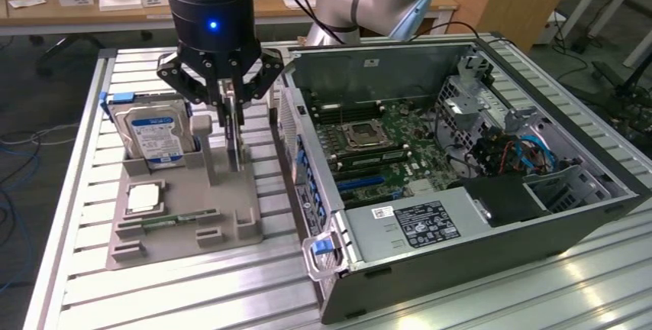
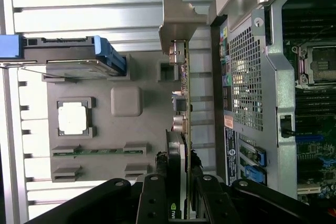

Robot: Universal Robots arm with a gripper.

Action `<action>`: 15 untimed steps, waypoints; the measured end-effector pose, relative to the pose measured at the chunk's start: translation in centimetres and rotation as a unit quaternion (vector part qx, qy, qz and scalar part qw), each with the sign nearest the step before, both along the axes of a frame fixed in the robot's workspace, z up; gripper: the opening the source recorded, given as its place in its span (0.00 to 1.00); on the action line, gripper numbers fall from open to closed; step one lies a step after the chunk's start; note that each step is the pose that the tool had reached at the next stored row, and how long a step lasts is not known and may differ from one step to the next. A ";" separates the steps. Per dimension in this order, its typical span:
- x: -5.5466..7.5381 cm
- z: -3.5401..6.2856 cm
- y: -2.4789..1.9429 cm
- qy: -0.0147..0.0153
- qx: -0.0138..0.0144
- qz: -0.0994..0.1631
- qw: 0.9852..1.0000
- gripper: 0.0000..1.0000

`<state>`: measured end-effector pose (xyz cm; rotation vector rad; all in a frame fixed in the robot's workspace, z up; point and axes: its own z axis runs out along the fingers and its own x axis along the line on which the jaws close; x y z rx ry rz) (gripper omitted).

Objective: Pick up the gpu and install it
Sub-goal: 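Pick up the gpu and move the gpu toward the slot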

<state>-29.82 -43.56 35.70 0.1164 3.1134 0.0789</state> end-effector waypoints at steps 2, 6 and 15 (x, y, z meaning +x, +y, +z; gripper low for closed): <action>0.0 0.00 0.00 0.000 0.000 0.000 1.000 0.27; 0.0 0.00 0.00 0.000 0.000 0.000 1.000 0.27; 0.0 1.21 0.00 0.000 0.000 0.000 1.000 0.27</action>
